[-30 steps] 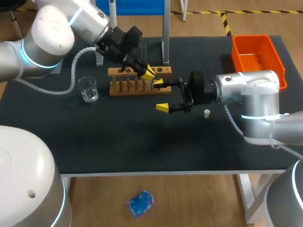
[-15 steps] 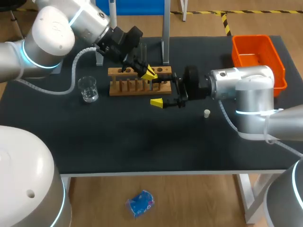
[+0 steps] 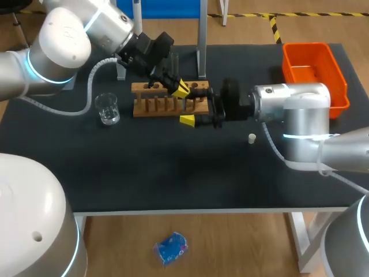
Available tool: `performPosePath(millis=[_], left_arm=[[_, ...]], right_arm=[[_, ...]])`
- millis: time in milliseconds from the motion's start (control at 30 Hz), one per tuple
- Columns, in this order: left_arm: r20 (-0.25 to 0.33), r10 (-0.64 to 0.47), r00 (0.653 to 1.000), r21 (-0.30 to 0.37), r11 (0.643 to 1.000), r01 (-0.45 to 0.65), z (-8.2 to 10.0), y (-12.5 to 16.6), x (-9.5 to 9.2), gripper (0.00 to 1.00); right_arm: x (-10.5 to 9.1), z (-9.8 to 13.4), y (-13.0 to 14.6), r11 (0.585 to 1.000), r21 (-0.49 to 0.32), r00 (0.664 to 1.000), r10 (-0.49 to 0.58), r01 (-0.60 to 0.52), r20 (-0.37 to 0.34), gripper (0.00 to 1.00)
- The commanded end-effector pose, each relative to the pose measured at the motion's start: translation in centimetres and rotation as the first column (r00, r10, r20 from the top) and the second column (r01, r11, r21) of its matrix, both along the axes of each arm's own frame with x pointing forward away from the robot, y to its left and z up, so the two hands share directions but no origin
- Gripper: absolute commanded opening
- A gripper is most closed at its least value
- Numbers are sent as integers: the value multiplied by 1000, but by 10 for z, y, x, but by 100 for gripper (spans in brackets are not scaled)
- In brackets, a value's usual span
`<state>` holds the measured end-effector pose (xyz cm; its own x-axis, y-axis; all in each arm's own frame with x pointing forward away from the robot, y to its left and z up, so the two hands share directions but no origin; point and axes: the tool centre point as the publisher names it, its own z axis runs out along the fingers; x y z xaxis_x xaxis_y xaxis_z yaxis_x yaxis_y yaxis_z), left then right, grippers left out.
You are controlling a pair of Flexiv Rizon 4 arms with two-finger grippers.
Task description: Invert the test tube, pick up the pipette, mount the tip to pipette, aspirate from beaker and dispense into the tube, eject the tip, return the pipette, and cap with the stopper.
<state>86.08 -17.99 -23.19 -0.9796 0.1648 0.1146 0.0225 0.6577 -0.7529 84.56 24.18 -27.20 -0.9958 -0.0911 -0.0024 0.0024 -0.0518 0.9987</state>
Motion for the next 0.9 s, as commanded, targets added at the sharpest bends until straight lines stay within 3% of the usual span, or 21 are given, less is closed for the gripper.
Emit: performPosePath(millis=[33,267,567,667,800,833,867,900], left_arm=[[-2,0,1000,3,1000,0,1,0,0,0],[-2,0,1000,3,1000,0,1,0,0,0],[-2,0,1000,3,1000,0,1,0,0,0],[-2,0,1000,3,1000,0,1,0,0,0],[-2,0,1000,3,1000,0,1,0,0,0],[-2,0,1000,3,1000,0,1,0,0,90],[-2,0,1000,3,1000,0,1,0,0,100],[-2,0,1000,3,1000,0,1,0,0,100]], right_arm=[[-1,0,-1,1000,12,1000,-3,3,0,45],[-1,0,-2,1000,25,1000,-4,4,-3,27],[-2,0,-1,999,33,1000,-1,2,-6,24],[-2,1,0,999,34,1000,0,0,-7,0],[-2,1,1,1000,30,1000,2,-2,-8,0],[-2,0,1,1000,29,1000,3,-3,-8,0],[-2,0,1,1000,27,1000,4,-4,-8,0],[-2,0,1,1000,26,1000,4,-4,-7,0]])
